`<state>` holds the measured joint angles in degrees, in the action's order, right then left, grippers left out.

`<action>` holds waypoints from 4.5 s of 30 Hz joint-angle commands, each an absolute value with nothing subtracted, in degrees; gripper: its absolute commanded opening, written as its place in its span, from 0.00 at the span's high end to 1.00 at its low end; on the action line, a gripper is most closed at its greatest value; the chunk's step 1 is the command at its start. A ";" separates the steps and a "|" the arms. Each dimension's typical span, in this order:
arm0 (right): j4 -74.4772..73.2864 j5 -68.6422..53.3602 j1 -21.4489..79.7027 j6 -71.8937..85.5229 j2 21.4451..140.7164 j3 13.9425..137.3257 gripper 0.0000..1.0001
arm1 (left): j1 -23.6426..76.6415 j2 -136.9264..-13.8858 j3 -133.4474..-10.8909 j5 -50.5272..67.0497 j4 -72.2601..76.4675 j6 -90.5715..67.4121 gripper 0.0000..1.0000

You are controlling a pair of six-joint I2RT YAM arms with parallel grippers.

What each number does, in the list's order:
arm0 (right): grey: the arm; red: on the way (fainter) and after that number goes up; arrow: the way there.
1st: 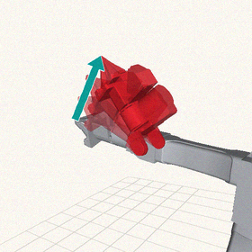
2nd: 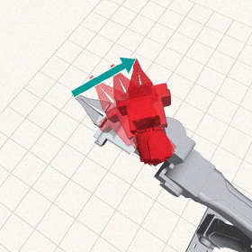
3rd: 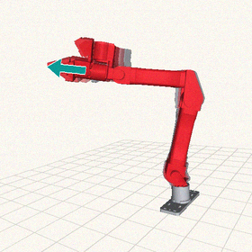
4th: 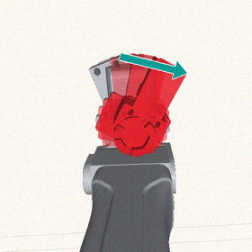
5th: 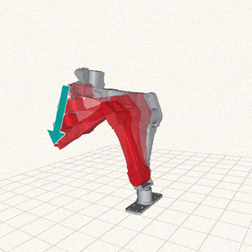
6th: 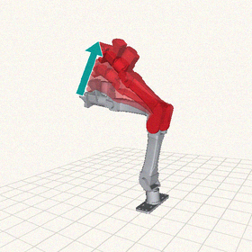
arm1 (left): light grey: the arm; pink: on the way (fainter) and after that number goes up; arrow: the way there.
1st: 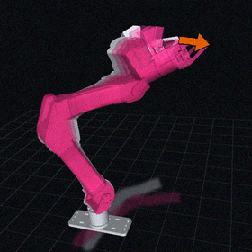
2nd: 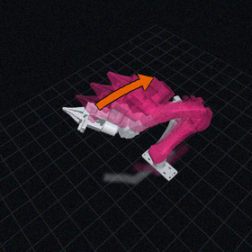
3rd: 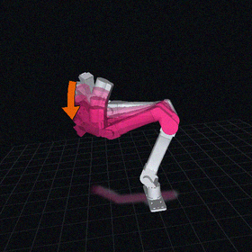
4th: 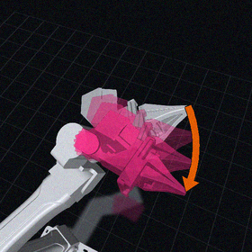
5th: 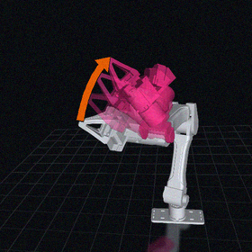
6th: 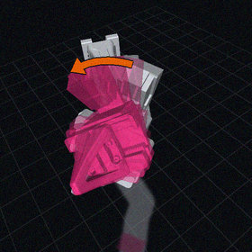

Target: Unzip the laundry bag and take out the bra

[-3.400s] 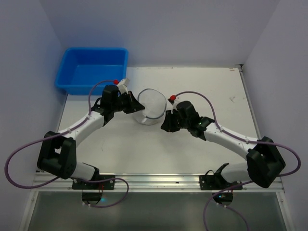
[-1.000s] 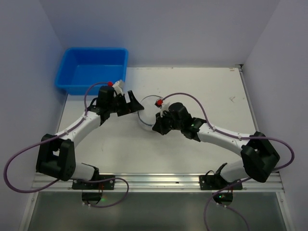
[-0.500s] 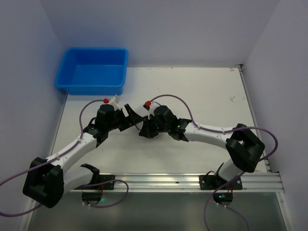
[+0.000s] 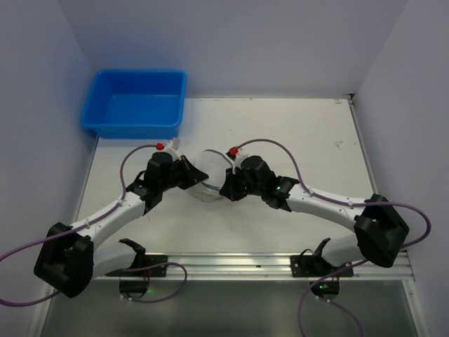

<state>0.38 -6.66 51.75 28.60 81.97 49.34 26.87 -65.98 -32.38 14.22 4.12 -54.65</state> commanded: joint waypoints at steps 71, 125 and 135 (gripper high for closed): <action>0.67 -23.11 40.68 28.99 79.09 47.02 1.00 | 21.36 -79.00 -47.62 19.42 2.12 -37.10 0.88; -9.93 -19.61 30.41 22.32 73.48 46.84 0.80 | 20.13 -58.36 -27.16 25.49 -1.05 -45.97 0.68; -6.16 -16.08 31.99 27.42 64.42 47.99 0.58 | 19.51 -53.44 -29.53 17.75 -4.04 -47.72 0.19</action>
